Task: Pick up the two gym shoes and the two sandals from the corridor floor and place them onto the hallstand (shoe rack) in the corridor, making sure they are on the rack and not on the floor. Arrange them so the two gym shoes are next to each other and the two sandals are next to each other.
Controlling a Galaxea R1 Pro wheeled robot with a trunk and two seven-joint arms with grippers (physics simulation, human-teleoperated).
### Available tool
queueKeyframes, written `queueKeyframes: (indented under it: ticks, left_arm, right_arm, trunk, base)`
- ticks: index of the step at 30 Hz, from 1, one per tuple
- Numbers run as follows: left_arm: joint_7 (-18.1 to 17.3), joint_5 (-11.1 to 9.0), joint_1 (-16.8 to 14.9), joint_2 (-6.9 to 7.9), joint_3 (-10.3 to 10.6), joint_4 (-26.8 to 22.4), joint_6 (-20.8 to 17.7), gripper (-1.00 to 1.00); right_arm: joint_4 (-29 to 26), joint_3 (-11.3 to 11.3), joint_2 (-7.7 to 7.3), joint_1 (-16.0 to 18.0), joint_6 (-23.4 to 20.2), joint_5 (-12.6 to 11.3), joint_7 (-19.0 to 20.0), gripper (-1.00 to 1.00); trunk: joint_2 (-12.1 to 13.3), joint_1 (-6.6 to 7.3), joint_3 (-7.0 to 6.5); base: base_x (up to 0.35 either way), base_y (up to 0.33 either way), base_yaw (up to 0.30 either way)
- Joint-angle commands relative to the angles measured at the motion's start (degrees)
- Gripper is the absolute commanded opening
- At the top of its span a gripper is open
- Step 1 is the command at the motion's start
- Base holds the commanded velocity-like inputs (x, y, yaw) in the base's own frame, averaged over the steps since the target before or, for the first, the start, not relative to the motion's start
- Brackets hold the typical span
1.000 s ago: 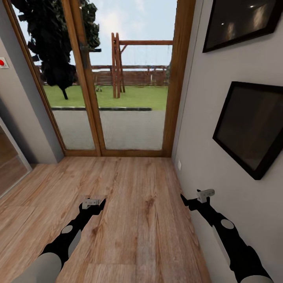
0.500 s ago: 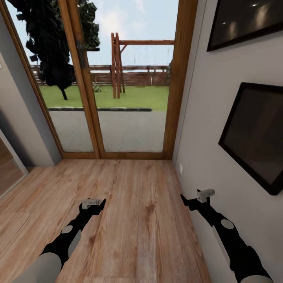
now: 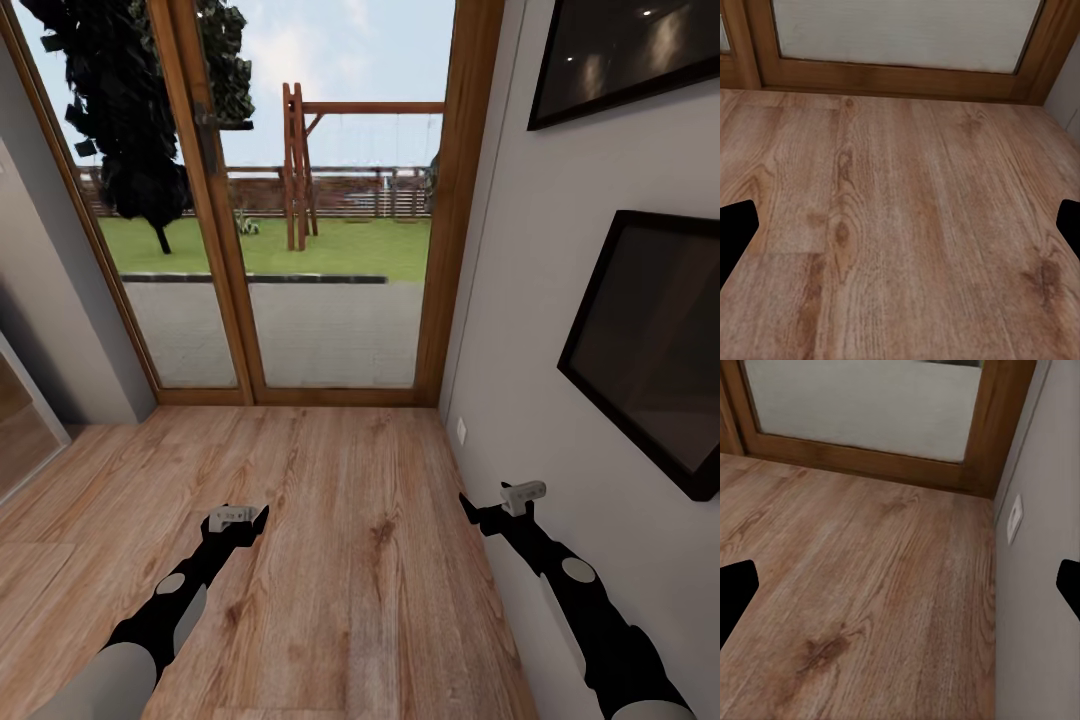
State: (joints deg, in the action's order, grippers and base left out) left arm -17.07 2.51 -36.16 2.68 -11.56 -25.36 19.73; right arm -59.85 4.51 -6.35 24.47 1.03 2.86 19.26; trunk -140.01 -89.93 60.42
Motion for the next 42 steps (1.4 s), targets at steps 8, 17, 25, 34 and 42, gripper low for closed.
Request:
queueKeyframes:
  ticks: [8,17,25,34,42]
  left_arm:
    - [-0.50,0.24,-0.05,-0.05,-0.48,0.05,0.14,1.00]
    - [-0.50,0.22,-0.05,-0.05,-0.48,0.05,0.14,1.00]
    - [-0.50,0.21,-0.05,-0.05,-0.48,0.05,0.14,1.00]
    - [-0.50,0.24,-0.05,-0.05,-0.48,0.05,0.09,1.00]
    - [-0.50,0.22,-0.05,-0.05,-0.48,0.05,0.13,1.00]
  right_arm:
    - [0.00,0.14,0.04,-0.01,0.11,0.30,0.34,1.00]
    - [0.00,0.14,0.14,-0.01,0.11,0.30,0.34,1.00]
    - [0.00,0.14,0.15,0.00,0.11,0.30,0.34,1.00]
    - [0.00,0.14,0.16,0.03,0.11,0.30,0.34,1.00]
    - [0.00,0.14,0.14,0.02,0.11,0.30,0.34,1.00]
  trunk:
    - [-0.02,0.01,0.05]
    - [-0.02,0.01,0.05]
    - [-0.02,0.01,0.05]
    - [-0.02,0.01,0.05]
    - [-0.02,0.01,0.05]
  base:
    - [0.133,0.000,0.000]
    - [0.063,0.000,0.000]
    - [0.008,0.000,0.000]
    - [0.113,0.000,0.000]
    - [0.040,0.000,0.000]
